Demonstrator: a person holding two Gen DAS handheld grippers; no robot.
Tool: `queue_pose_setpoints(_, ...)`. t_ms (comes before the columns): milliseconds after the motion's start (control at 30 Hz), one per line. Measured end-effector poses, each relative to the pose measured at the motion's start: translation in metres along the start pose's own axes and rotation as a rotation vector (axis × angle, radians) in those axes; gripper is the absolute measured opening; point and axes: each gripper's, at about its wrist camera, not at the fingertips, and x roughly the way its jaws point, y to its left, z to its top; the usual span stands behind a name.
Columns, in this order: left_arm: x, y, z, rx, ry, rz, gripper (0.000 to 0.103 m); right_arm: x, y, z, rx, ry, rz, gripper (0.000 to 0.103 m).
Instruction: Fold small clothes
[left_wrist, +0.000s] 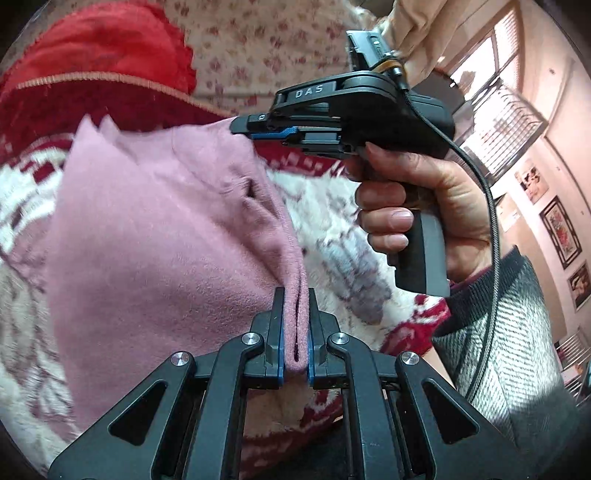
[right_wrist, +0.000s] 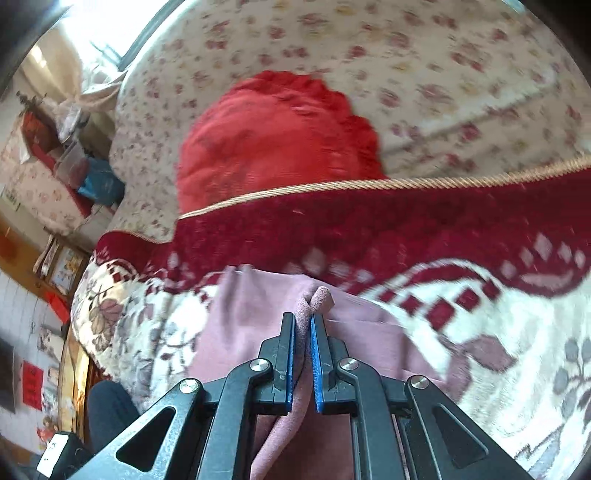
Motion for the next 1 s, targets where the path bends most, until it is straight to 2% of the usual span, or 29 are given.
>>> queue_pose_setpoints(167, 0.024, 0.006, -0.012, -0.052, 0.080, 0.014, 0.008, 0.017, -0.048, -0.026, 0.101, 0.000, -0.029, 0.007)
queue_pose_setpoints(233, 0.026, 0.008, -0.025, -0.059, 0.103, 0.011, 0.013, 0.019, -0.061, -0.030, 0.140, 0.012, -0.044, 0.009)
queue_pose_setpoints(300, 0.019, 0.002, -0.041, -0.041, 0.126, -0.004, 0.014, 0.008, -0.072, -0.032, 0.175, -0.029, -0.057, 0.013)
queue_pose_setpoints(367, 0.010, -0.002, -0.051, -0.001, 0.147, -0.001, 0.014, -0.004, -0.080, -0.034, 0.203, -0.066, -0.105, 0.014)
queue_pose_setpoints(433, -0.011, -0.004, -0.056, 0.031, 0.133, 0.010, 0.014, -0.019, -0.082, -0.039, 0.203, -0.112, -0.150, 0.014)
queue_pose_setpoints(467, -0.024, -0.004, -0.055, 0.050, 0.099, 0.030, 0.014, -0.028, -0.076, -0.041, 0.174, -0.134, -0.139, 0.014)
queue_pose_setpoints(533, -0.051, 0.003, -0.049, 0.075, 0.010, 0.093, 0.014, -0.043, -0.056, -0.046, 0.081, -0.163, -0.052, 0.014)
queue_pose_setpoints(567, -0.061, 0.012, -0.042, 0.072, -0.036, 0.148, 0.014, -0.053, -0.036, -0.052, 0.003, -0.178, 0.026, 0.014)
queue_pose_setpoints(633, -0.066, 0.032, -0.032, 0.065, -0.095, 0.262, 0.014, -0.060, -0.006, -0.063, -0.117, -0.183, 0.110, 0.014)
queue_pose_setpoints(700, -0.058, 0.052, -0.028, 0.021, -0.070, 0.309, 0.014, -0.056, 0.027, -0.080, -0.252, -0.147, 0.182, 0.014)
queue_pose_setpoints(733, -0.053, 0.062, -0.030, -0.020, -0.046, 0.309, 0.014, -0.050, 0.037, -0.088, -0.303, -0.118, 0.184, 0.013)
queue_pose_setpoints(800, -0.046, 0.074, -0.042, -0.074, -0.012, 0.268, 0.014, -0.028, 0.042, -0.096, -0.323, -0.054, 0.074, 0.013)
queue_pose_setpoints(833, -0.044, 0.073, -0.046, -0.070, -0.023, 0.265, 0.014, -0.013, 0.031, -0.097, -0.278, -0.013, -0.019, 0.013)
queue_pose_setpoints(867, -0.046, 0.071, -0.049, -0.072, -0.021, 0.261, 0.015, -0.005, 0.021, -0.098, -0.240, 0.017, -0.055, 0.012)
queue_pose_setpoints(933, -0.047, 0.071, -0.055, -0.094, -0.012, 0.255, 0.016, -0.007, 0.008, -0.098, -0.180, 0.015, -0.010, 0.012)
queue_pose_setpoints(1000, -0.048, 0.072, -0.054, -0.110, -0.010, 0.252, 0.016, -0.017, 0.011, -0.100, -0.189, -0.012, -0.062, 0.012)
